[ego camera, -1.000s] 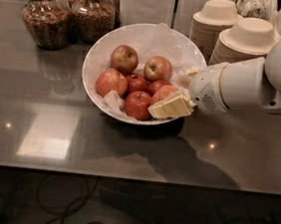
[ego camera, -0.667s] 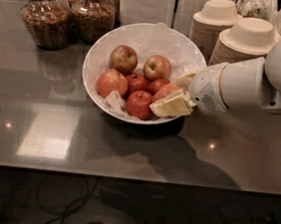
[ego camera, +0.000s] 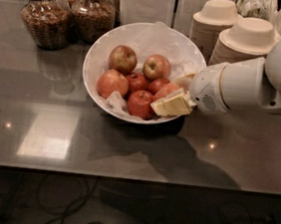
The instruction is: Pick apple from white bowl
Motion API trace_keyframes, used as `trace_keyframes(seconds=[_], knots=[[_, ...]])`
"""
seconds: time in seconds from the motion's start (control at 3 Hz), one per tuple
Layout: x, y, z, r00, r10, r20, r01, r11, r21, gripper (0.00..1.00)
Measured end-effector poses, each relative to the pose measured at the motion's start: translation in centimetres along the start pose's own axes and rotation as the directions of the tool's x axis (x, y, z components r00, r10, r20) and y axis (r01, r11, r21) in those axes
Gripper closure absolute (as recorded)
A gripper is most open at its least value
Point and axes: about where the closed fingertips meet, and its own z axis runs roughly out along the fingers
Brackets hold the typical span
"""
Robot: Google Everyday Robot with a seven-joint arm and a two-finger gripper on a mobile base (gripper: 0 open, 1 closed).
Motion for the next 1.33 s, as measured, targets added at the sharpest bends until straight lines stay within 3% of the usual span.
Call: trace_keyframes(seconds=[0.67,1.0,1.33], knots=[[-0.5,0.2,0.3,1.0,-0.01,0.005,0.01,0.9998,-0.018,1.0],[-3.1,0.2,0.9,0.997,-0.073,0.039,0.075,0.995,-0.066,1.0],[-6.0,-0.8,1.1,0.987,-0.13,0.097,0.141,0.9831,-0.116,1.0]])
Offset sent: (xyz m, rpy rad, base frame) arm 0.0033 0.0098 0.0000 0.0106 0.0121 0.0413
